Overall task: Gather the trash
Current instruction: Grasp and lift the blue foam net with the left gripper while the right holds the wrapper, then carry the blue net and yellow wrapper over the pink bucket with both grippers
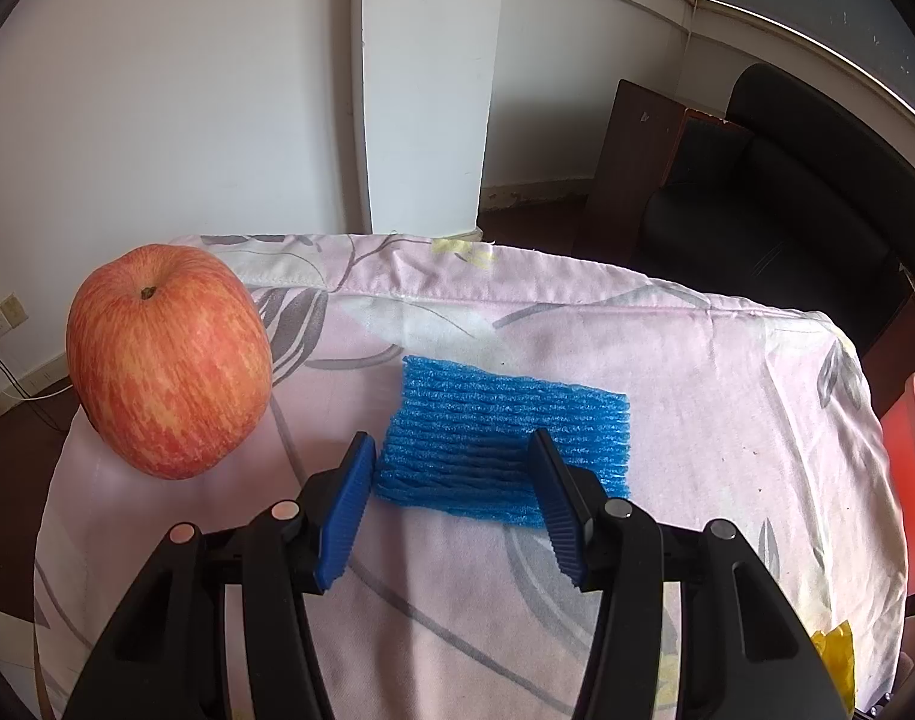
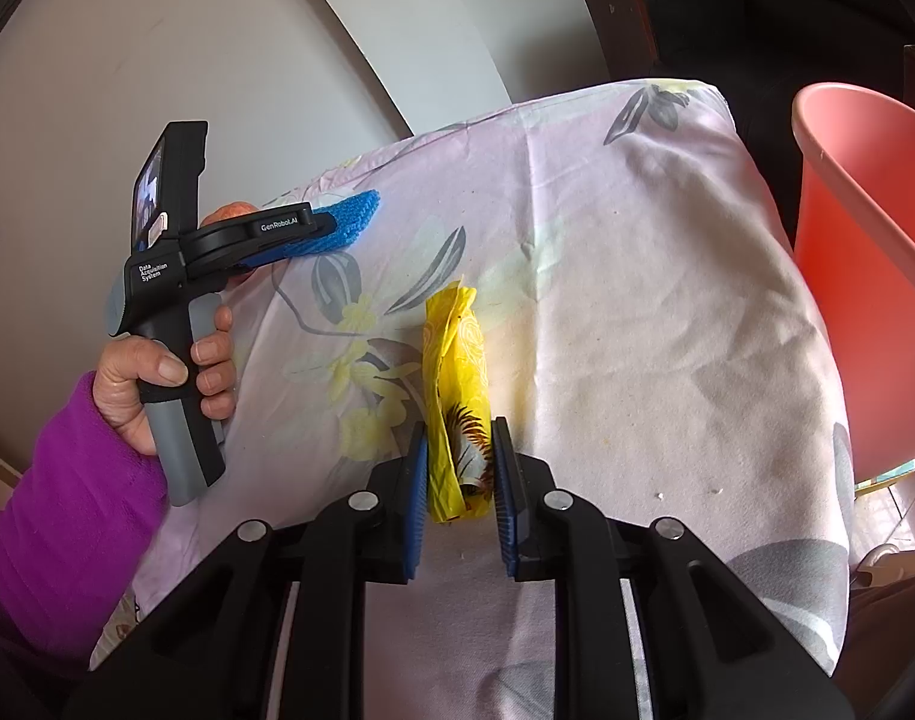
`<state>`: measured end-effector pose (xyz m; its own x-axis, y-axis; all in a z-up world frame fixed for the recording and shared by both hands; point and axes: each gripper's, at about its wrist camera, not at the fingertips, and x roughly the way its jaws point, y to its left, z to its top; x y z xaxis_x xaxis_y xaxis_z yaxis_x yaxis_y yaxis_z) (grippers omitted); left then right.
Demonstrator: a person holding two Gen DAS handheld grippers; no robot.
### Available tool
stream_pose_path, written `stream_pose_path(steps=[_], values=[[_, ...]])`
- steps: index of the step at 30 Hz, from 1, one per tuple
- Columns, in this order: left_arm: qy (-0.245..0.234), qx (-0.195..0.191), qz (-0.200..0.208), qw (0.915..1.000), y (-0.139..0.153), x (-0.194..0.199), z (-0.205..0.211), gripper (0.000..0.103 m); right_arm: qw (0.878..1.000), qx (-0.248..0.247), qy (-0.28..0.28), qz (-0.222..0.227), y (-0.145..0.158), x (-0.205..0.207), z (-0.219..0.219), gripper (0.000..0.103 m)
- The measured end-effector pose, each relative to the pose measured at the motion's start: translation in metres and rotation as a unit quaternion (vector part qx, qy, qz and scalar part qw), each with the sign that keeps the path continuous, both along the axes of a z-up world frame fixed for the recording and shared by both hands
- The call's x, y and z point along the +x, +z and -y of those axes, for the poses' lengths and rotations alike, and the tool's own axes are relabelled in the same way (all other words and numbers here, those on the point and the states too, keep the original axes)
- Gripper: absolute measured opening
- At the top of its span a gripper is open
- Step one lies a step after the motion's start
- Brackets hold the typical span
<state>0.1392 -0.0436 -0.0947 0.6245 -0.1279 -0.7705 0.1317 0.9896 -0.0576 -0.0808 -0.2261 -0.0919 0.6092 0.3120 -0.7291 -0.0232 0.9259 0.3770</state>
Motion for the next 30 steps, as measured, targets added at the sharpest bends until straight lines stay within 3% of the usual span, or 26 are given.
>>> stream_pose_path(steps=[6, 10, 15, 21, 30], values=[[0.000, -0.001, 0.000, 1.0000, 0.000, 0.000, 0.000, 0.051, 1.000, 0.000, 0.000, 0.000, 0.000, 0.000, 0.000, 0.020], [-0.004, -0.003, 0.002, 1.0000, -0.001, 0.000, 0.001, 0.043, 1.000, 0.000, 0.001, 0.000, 0.000, 0.000, 0.000, 0.020], [-0.018, 0.009, 0.011, 0.9997, 0.002, -0.008, 0.010, 0.011, 1.000, 0.004, 0.000, 0.000, 0.000, 0.001, 0.000, 0.020], [-0.035, 0.008, 0.029, 0.9989, 0.008, -0.031, 0.012, 0.009, 1.000, 0.007, 0.000, 0.000, -0.001, 0.002, 0.001, 0.020], [-0.076, -0.027, 0.028, 0.9963, 0.028, -0.086, 0.011, 0.009, 1.000, 0.012, -0.001, 0.013, 0.002, -0.004, 0.003, 0.020]])
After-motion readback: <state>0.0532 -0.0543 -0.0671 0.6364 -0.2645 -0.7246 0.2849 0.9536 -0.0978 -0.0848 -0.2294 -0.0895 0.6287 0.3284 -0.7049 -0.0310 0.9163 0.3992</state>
